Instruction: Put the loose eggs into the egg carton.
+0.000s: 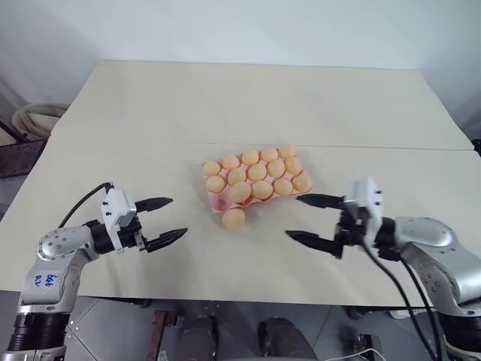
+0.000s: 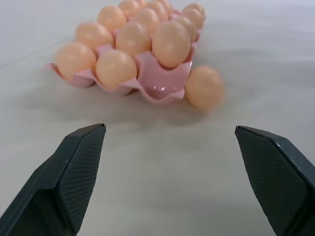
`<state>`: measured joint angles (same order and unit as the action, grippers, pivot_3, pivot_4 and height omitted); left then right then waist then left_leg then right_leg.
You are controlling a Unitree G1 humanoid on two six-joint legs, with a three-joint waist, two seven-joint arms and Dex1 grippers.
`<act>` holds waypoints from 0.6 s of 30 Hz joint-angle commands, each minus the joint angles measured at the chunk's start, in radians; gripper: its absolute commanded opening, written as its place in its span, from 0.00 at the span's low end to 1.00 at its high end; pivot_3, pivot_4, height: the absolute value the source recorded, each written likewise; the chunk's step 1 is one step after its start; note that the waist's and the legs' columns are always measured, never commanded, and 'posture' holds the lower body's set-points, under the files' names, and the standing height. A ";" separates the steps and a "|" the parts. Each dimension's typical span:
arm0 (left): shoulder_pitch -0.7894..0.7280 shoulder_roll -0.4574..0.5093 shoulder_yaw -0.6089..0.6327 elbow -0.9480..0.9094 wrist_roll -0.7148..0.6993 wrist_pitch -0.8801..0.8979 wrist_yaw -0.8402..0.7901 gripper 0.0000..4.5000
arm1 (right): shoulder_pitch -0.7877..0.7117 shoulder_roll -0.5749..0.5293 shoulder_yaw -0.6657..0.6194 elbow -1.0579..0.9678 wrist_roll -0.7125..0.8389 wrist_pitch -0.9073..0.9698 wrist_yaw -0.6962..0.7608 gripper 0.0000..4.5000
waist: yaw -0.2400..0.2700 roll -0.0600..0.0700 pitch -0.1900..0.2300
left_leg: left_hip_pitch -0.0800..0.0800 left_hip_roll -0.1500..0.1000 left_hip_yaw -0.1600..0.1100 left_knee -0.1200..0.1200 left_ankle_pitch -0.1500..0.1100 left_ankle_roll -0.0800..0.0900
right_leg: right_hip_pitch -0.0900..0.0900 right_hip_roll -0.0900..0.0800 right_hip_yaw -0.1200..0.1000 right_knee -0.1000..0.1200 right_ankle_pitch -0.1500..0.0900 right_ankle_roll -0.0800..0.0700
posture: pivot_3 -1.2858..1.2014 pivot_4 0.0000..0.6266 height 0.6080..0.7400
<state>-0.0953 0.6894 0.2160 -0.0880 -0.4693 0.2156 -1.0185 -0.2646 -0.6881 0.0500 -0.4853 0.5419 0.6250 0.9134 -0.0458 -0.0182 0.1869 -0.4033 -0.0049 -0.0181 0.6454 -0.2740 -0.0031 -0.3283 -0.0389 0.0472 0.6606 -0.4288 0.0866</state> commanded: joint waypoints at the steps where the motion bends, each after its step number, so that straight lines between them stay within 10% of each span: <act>1: 0.014 0.011 0.022 -0.058 -0.016 0.001 0.009 1.00 | -0.070 0.052 0.127 -0.018 -0.061 0.085 -0.090 0.99 | 0.001 0.000 0.000 | -0.001 0.000 0.000 0.000 0.000 0.000 | -0.001 0.000 0.000 0.000 0.000 0.000 | 0.52 0.24 1.00; 18: 0.101 0.009 0.049 -0.172 -0.030 0.034 0.062 1.00 | -0.308 0.330 0.323 0.235 -0.208 0.318 -0.317 0.99 | -0.001 0.000 0.000 | -0.006 -0.001 0.002 -0.001 0.000 -0.001 | -0.011 -0.001 -0.001 0.006 0.000 0.000 | 0.52 0.24 1.00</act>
<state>-0.0009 0.6869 0.2365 -0.2085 -0.4738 0.2490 -0.9597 -0.5598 -0.3762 0.3662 -0.2474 0.3458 0.9537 0.6077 -0.0467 -0.0182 0.1869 -0.4088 -0.0054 -0.0159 0.6445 -0.2736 -0.0038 -0.3400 -0.0402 0.0465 0.6673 -0.4287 0.0864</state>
